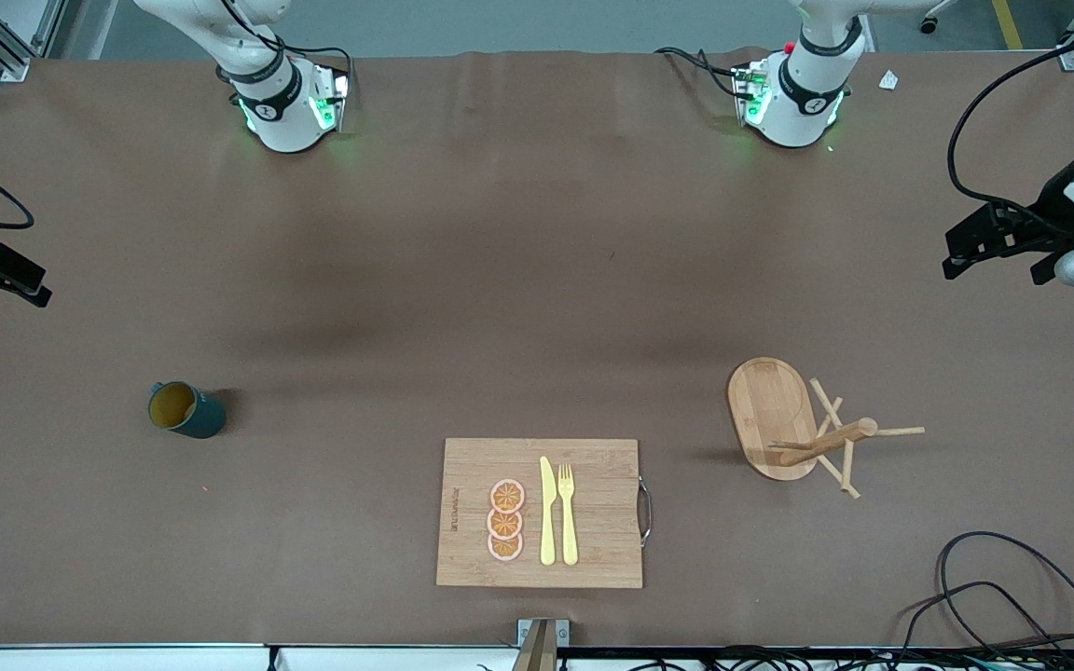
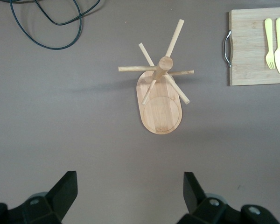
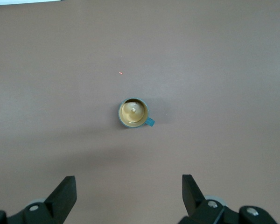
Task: Pass cup and hang on rack
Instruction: 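Move the right gripper toward the teal mug, then lower the right gripper over the teal mug rim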
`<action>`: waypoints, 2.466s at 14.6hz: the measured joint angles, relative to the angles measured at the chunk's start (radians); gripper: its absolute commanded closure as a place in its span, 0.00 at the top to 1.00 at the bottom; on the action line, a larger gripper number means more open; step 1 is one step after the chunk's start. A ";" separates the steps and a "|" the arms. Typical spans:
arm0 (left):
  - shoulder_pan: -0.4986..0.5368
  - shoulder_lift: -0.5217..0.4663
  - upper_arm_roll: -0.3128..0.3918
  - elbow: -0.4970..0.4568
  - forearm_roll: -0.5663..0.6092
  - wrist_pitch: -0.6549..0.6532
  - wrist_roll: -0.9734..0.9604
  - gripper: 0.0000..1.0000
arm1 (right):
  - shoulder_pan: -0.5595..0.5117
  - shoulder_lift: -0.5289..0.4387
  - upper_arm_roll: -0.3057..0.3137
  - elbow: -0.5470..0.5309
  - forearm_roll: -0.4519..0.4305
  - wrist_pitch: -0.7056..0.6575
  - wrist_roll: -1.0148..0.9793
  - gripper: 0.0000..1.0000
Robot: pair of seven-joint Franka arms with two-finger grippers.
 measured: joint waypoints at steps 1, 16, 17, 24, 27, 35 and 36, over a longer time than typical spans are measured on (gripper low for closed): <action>0.000 0.000 0.000 0.000 0.000 0.000 0.000 1.00 | 0.000 0.000 0.000 0.000 0.000 0.000 0.000 1.00; 0.015 0.002 0.001 -0.001 0.000 0.009 0.001 1.00 | 0.024 0.071 0.002 -0.005 0.000 0.013 -0.002 1.00; 0.019 0.003 0.001 -0.001 0.000 0.009 0.004 1.00 | 0.024 0.097 0.002 -0.006 0.000 0.033 -0.001 1.00; 0.021 0.005 0.001 -0.002 0.000 0.011 0.007 1.00 | 0.074 0.231 0.007 -0.007 0.000 0.135 0.105 1.00; 0.021 0.006 0.001 -0.002 0.000 0.011 0.007 1.00 | 0.078 0.277 0.006 -0.026 0.000 0.221 0.114 1.00; 0.021 0.006 0.001 -0.003 0.000 0.011 0.008 1.00 | 0.074 0.349 0.001 -0.144 0.000 0.422 0.119 1.00; 0.021 0.006 0.001 -0.003 0.000 0.011 0.008 1.00 | 0.074 0.358 0.001 -0.166 0.000 0.432 0.119 1.00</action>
